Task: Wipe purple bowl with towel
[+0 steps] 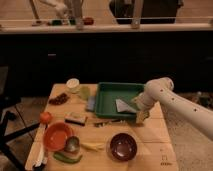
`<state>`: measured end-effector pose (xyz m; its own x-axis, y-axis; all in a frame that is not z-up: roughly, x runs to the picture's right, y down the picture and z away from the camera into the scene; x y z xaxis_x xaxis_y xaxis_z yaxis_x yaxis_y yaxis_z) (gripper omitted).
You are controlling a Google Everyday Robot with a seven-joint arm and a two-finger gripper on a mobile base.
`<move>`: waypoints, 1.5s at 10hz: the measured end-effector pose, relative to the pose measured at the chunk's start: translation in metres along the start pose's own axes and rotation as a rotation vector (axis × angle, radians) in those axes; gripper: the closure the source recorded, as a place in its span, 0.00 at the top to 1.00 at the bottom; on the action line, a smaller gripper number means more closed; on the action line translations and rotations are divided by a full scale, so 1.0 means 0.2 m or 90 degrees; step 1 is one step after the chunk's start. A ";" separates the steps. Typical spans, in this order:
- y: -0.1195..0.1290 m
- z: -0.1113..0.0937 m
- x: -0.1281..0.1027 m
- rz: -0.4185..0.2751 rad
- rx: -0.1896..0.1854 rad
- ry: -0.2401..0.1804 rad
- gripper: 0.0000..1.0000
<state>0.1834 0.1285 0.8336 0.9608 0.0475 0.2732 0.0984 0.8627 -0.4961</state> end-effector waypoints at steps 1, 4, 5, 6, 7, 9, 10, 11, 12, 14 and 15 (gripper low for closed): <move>0.00 -0.02 0.01 0.003 0.010 -0.002 0.80; -0.05 -0.11 -0.02 0.015 0.049 -0.020 0.80; -0.05 -0.13 -0.02 0.021 0.063 -0.028 0.80; -0.06 -0.15 -0.02 0.027 0.077 -0.035 0.80; -0.08 -0.17 -0.02 0.029 0.089 -0.040 0.80; -0.13 -0.18 -0.05 0.026 0.115 -0.058 0.80; -0.15 -0.19 -0.06 0.025 0.133 -0.066 0.80; -0.16 -0.20 -0.07 0.021 0.150 -0.072 0.80; -0.18 -0.20 -0.09 0.014 0.159 -0.076 0.80; -0.22 -0.19 -0.12 0.005 0.168 -0.083 0.80; -0.23 -0.18 -0.13 0.003 0.169 -0.085 0.80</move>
<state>0.1639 0.0702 0.8194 0.9169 0.1024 0.3859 0.0060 0.9629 -0.2698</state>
